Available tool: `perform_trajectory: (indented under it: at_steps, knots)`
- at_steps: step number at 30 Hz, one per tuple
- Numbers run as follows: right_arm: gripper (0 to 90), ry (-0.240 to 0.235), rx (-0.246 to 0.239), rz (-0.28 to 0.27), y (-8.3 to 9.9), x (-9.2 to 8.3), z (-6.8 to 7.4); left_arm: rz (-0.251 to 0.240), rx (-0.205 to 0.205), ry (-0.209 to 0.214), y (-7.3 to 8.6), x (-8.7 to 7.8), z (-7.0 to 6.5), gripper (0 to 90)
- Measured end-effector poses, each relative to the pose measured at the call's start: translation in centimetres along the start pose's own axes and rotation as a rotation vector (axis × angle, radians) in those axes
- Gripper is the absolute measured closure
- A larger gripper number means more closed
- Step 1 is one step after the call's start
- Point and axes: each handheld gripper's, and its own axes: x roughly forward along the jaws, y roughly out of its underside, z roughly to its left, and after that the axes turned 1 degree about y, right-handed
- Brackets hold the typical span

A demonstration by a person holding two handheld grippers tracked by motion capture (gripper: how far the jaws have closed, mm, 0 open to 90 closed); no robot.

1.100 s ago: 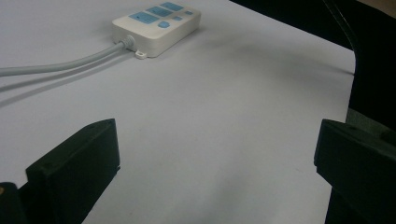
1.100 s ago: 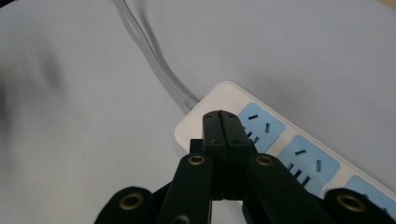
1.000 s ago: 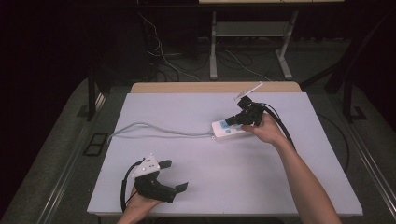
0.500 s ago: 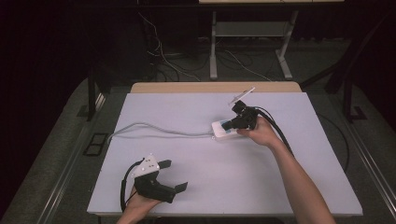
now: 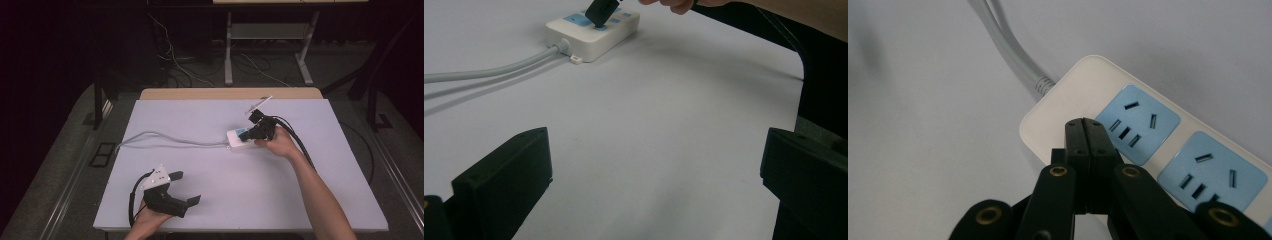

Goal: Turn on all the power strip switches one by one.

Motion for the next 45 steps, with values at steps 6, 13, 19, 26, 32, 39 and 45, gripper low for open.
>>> perform_trajectory:
  at_steps: [6,13,19,26,32,39,45]
  knots:
    - [90.0,-0.005,-0.006,-0.013,0.2,0.0,-0.1,0.0,0.001,-0.001,0.0,0.0,0.0,0.0]
    - [90.0,-0.024,-0.007,-0.023,0.4,0.2,-0.4,-0.001,-0.002,0.0,0.0,0.0,0.0,0.0]
    - [90.0,-0.037,0.001,-0.033,0.6,0.3,-0.6,0.001,0.0,-0.002,0.1,0.1,-0.1,0.0]
    - [90.0,-0.039,0.011,-0.048,0.7,0.5,-0.7,0.004,0.004,-0.005,0.1,0.0,-0.2,0.0]
    - [90.0,-0.037,0.016,-0.065,1.0,0.5,-0.7,-0.002,0.003,-0.008,0.0,0.0,-0.3,0.0]
    - [90.0,-0.033,0.011,-0.086,1.4,0.5,-0.6,0.002,0.004,-0.008,0.0,0.1,-0.2,0.0]
    - [89.0,-0.032,0.012,-0.114,1.8,0.2,-0.3,-0.004,-0.007,-0.007,0.0,0.0,0.1,0.0]
